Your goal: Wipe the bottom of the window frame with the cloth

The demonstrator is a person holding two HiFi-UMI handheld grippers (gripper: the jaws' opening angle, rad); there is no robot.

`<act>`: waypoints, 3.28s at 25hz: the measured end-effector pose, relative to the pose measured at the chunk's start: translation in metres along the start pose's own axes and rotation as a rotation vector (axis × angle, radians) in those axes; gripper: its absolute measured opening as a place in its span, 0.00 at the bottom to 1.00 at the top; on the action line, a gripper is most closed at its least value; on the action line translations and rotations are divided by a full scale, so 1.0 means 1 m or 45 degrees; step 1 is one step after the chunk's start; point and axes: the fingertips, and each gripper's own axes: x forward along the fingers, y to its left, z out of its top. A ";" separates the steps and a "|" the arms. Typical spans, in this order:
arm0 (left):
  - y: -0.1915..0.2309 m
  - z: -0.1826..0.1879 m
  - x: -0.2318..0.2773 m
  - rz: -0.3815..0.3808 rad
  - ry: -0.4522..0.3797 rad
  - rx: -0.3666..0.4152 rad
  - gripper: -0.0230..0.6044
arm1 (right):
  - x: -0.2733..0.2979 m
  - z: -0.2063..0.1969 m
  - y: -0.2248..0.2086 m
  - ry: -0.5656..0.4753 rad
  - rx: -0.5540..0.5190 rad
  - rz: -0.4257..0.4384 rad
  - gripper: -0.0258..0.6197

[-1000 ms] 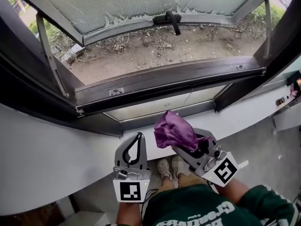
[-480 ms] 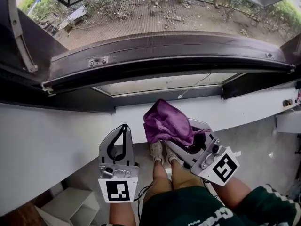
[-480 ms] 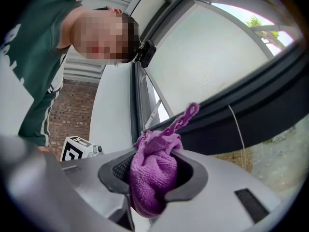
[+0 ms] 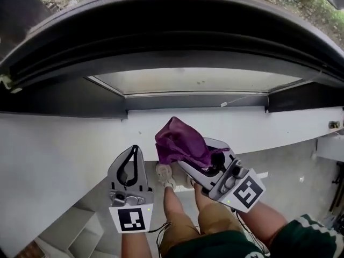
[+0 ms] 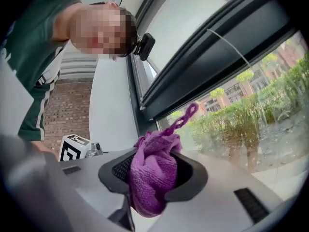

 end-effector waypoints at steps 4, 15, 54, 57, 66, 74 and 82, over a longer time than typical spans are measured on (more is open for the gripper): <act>0.013 -0.055 0.005 -0.019 0.007 -0.068 0.04 | 0.032 -0.059 0.009 0.068 -0.017 0.026 0.28; 0.040 -0.155 0.017 0.008 0.003 -0.137 0.04 | 0.091 -0.174 -0.004 0.115 0.001 -0.110 0.28; 0.081 -0.358 0.057 0.177 0.054 -0.303 0.04 | 0.216 -0.474 -0.071 0.613 -0.030 -0.120 0.28; 0.079 -0.359 0.059 0.149 0.064 -0.297 0.04 | 0.214 -0.476 -0.073 0.612 -0.018 -0.146 0.27; 0.077 -0.373 0.069 0.135 0.109 -0.337 0.04 | 0.210 -0.477 -0.078 0.643 -0.089 -0.177 0.27; 0.072 -0.367 0.071 0.122 0.119 -0.338 0.04 | 0.199 -0.472 -0.084 0.657 -0.098 -0.194 0.27; 0.052 -0.368 0.077 0.081 0.134 -0.309 0.04 | 0.174 -0.476 -0.103 0.696 -0.113 -0.259 0.27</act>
